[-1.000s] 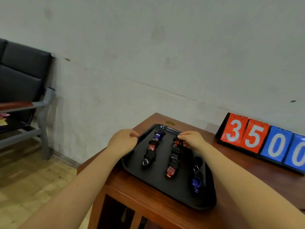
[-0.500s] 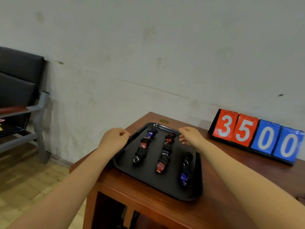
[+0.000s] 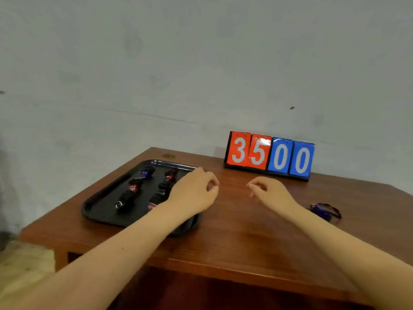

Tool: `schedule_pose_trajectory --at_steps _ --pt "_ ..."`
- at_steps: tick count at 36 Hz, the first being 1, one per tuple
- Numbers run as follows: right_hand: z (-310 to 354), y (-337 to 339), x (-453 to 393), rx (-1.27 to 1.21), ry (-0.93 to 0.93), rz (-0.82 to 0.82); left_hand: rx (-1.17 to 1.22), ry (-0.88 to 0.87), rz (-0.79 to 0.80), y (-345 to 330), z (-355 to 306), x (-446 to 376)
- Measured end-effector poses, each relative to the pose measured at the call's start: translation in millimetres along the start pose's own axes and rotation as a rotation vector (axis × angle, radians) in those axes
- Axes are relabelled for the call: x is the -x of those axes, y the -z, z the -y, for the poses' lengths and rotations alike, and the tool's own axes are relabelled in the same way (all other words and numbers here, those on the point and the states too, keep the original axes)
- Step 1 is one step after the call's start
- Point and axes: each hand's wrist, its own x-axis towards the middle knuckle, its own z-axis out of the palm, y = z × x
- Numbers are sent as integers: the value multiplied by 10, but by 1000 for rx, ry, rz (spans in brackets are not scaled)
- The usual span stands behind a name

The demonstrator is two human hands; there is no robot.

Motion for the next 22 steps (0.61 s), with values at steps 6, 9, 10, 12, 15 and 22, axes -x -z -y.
schedule_pose_trajectory --at_steps 6,9,10,12,15,22 --pt "-779 416 511 220 -92 -126 131 -50 154 -603 -663 -42" --pt "-1115 624 653 274 -151 -197 171 -21 225 -845 -817 -137" --pt "-1267 727 708 280 -182 -225 187 -13 259 -946 -916 -194" --pt "-1468 834 722 269 -235 -257 196 9 298 -1079 -1001 -283" --pt "-1692 896 679 253 -293 -243 166 9 302 -1245 -1115 -379" --pt "-1899 891 423 192 -385 -162 66 -64 241 -1506 -1253 -478"
